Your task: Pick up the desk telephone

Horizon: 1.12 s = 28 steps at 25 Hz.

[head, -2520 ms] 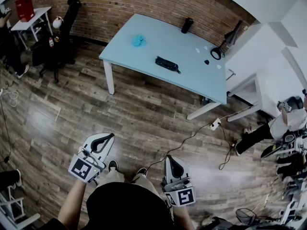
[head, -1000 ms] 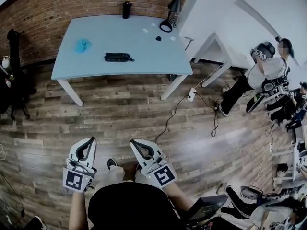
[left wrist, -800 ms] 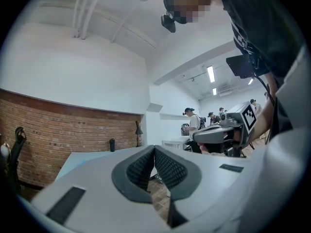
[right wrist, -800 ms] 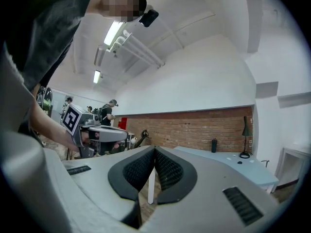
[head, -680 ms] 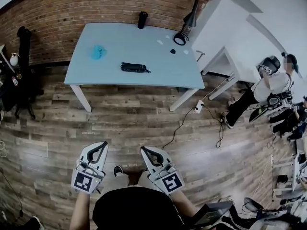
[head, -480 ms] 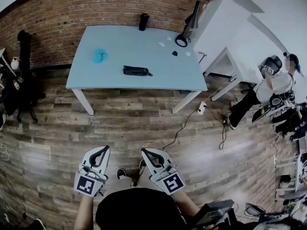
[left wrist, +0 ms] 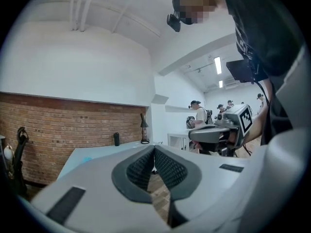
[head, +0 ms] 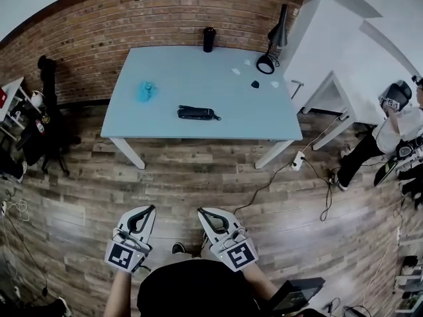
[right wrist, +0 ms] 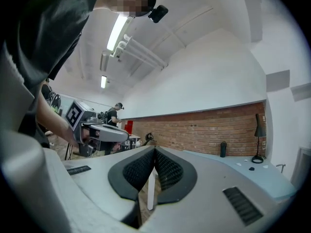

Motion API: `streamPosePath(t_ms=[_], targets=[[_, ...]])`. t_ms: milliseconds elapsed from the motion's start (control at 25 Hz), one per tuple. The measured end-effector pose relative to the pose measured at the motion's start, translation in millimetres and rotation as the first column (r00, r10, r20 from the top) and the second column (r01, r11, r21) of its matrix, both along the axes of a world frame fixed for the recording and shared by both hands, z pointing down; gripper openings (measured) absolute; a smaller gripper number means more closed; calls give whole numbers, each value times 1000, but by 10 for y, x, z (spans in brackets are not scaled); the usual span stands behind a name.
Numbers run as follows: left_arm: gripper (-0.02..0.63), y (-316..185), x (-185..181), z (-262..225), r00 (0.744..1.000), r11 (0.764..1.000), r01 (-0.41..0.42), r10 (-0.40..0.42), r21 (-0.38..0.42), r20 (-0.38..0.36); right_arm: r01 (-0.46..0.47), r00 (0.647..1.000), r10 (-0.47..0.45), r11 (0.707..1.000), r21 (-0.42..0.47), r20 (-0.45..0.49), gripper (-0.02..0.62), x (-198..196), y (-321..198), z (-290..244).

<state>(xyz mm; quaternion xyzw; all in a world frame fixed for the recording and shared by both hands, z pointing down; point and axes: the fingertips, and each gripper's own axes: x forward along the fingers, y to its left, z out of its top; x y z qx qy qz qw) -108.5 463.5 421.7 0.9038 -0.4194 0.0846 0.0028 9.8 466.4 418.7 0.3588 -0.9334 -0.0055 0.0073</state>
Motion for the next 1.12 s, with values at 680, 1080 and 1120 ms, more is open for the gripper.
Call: streamPosePath(t_ms=[680,1080,1120], targets=[[-9,-782,776,157,996,997,-25,31,-67,81,-59,998,59,998,-11,-4,18,682,-712,175],[-9,-1675,246,211,996,994,-87,87,-65,9,-155,984,152,988,-16,-96,18,241,-1445,23],[-9,-1748,163,210,995,994,-96,97,-59,12,-163,982,161,987,-10,-98,18,166,-1524,4]])
